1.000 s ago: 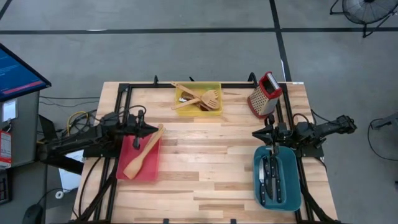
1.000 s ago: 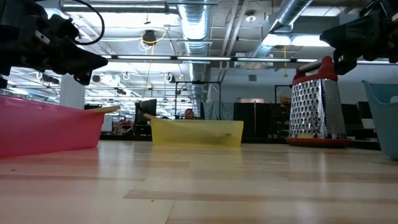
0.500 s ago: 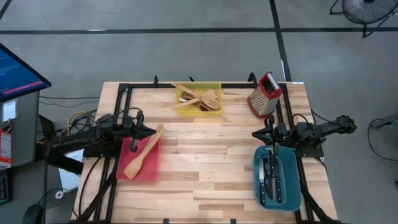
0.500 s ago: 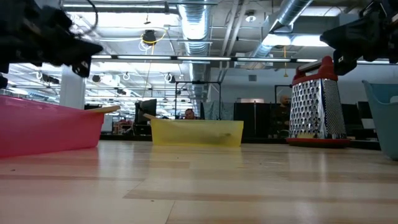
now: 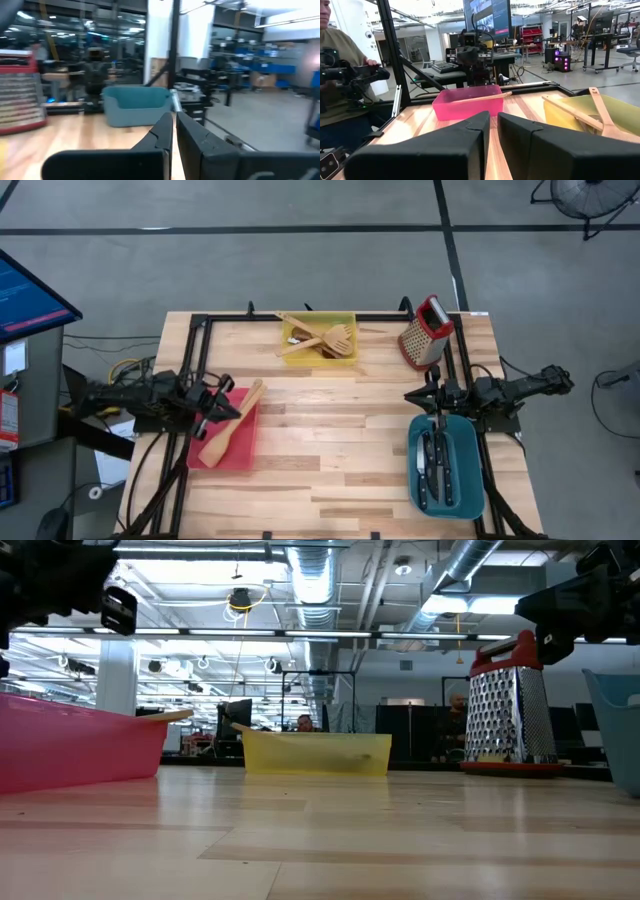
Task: Pick & Place Kitchen Items
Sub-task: Return to Home Position
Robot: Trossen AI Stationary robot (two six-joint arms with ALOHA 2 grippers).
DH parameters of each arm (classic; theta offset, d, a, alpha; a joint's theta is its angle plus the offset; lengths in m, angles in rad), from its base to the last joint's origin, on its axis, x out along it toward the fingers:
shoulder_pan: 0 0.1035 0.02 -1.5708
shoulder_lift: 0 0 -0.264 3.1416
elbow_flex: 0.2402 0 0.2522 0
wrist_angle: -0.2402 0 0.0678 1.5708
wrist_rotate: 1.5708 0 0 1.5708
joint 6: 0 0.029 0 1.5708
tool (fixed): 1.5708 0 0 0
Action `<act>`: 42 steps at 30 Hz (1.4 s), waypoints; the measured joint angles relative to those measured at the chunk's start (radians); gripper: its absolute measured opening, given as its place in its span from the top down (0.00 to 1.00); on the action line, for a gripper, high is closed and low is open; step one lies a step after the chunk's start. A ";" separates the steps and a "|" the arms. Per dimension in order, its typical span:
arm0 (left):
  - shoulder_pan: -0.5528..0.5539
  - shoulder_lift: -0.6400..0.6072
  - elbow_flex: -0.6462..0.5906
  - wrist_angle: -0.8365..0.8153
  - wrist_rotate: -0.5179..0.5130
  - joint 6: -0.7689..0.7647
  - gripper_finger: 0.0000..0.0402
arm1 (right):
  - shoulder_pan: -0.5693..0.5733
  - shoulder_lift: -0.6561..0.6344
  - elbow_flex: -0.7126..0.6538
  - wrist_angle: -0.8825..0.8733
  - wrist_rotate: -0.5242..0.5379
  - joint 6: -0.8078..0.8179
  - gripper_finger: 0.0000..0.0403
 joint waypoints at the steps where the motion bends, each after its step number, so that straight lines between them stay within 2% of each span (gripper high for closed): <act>1: -0.014 0.000 0.000 0.003 0.002 0.000 0.99 | 0.000 0.000 0.000 0.000 0.000 0.000 0.88; 6: -0.054 0.000 0.000 0.005 0.003 0.000 0.98 | 0.000 0.000 0.000 0.000 0.000 0.000 0.88; 42: -0.022 0.000 0.000 0.021 0.000 0.000 0.97 | 0.000 0.000 0.000 0.000 0.000 0.000 0.88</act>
